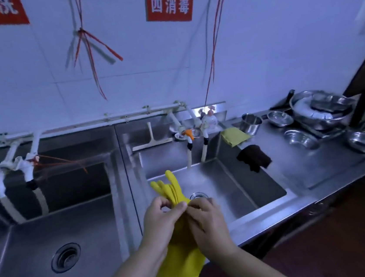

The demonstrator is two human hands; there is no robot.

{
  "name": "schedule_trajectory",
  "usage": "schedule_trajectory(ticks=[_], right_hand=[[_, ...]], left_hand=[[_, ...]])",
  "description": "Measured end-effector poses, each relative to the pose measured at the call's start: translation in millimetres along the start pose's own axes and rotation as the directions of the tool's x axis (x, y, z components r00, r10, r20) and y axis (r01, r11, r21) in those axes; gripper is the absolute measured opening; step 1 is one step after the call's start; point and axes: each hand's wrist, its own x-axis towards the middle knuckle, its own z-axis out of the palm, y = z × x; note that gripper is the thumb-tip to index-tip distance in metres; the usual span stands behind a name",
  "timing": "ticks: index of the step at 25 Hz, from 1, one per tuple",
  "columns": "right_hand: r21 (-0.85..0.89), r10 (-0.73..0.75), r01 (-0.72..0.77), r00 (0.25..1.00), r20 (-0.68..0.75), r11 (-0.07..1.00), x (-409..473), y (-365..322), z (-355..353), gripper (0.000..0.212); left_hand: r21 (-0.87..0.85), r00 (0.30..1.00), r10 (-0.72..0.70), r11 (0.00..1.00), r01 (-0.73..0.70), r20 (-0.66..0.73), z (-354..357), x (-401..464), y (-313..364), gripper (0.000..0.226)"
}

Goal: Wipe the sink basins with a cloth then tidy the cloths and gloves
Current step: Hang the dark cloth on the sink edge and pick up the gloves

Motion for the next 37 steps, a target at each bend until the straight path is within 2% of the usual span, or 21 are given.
schedule_trajectory(ticks=[2,4,6,8,9,11,13,14,16,18,20,23,25,26,31,35,37], right_hand=[[0.085,-0.005,0.002,1.0,0.03,0.996,-1.5,52.0,-41.2,0.042],[0.122,0.044,-0.051,0.997,0.059,0.991,-1.9,93.3,-75.4,0.046],[0.037,0.048,-0.047,0.998,-0.027,0.998,-0.4,132.5,-109.5,0.043],[-0.122,-0.03,0.018,0.995,-0.097,0.992,10.8,164.2,-139.2,0.053],[-0.195,-0.085,0.069,0.994,-0.075,0.978,18.7,177.5,-151.4,0.064],[-0.337,-0.174,0.183,0.983,0.057,0.924,37.7,199.1,-170.1,0.083],[-0.436,-0.222,0.298,0.95,0.217,0.849,58.7,214.0,-181.5,0.091],[-0.451,-0.23,0.343,0.93,0.288,0.824,70.1,221.8,-185.1,0.088],[-0.437,-0.247,0.401,0.897,0.368,0.805,94.7,234.5,-189.8,0.063],[-0.419,-0.231,0.401,0.887,0.4,0.815,121.7,247.4,-193.7,0.036],[-0.406,-0.162,0.359,0.881,0.444,0.841,150.6,256.6,-199.3,0.023],[-0.417,-0.064,0.317,0.854,0.516,0.852,193.0,265.9,-206.3,0.023],[-0.45,-0.079,0.355,0.848,0.524,0.82,219.3,273.2,-207.4,0.023],[-0.449,-0.091,0.371,0.842,0.532,0.813,231.6,277.1,-206.9,0.022],[-0.417,-0.062,0.364,0.81,0.583,0.833,286.2,289.8,-206.1,0.018],[-0.413,-0.037,0.331,0.816,0.577,0.848,334.8,309.1,-197.9,0.018],[-0.374,-0.025,0.278,0.83,0.557,0.885,358.6,317.4,-194.4,0.018]], left_hand=[[0.021,0.997,0.027,0.999,-0.029,0.078,53.1,-1.9,9.6,0.028],[0.074,0.989,0.074,0.994,-0.083,0.126,92.2,-2.5,15.8,0.03],[0.136,0.977,0.123,0.98,-0.147,0.172,130.3,-5.1,20.9,0.031],[0.182,0.964,0.145,0.965,-0.187,0.221,161.6,-5.5,25.2,0.033],[0.191,0.957,0.153,0.96,-0.203,0.245,174.4,-4.1,27.1,0.035],[0.219,0.936,0.187,0.941,-0.258,0.3,195.3,2.1,30.0,0.037],[0.273,0.904,0.225,0.902,-0.334,0.364,208.2,11.1,33.2,0.037],[0.298,0.888,0.241,0.88,-0.37,0.393,214.3,18.4,34.3,0.036],[0.335,0.864,0.254,0.845,-0.417,0.434,224.3,38.1,35.7,0.032],[0.347,0.859,0.236,0.841,-0.415,0.455,233.5,62.6,36.6,0.027],[0.343,0.868,0.211,0.857,-0.385,0.449,242.4,89.3,35.8,0.023],[0.401,0.897,0.094,0.871,-0.285,0.433,252.8,126.1,29.9,0.037],[0.486,0.901,0.021,0.837,-0.253,0.433,260.5,146.1,22.9,0.051],[0.51,0.902,0.014,0.821,-0.256,0.431,265.2,155.6,19.7,0.051],[0.585,0.944,0.065,0.771,-0.253,0.323,277.0,194.8,17.7,0.038],[0.647,0.95,0.038,0.723,-0.241,0.311,264.0,233.4,27.3,0.021],[0.683,0.953,0.074,0.682,-0.262,0.292,251.6,252.5,46.1,0.016]])
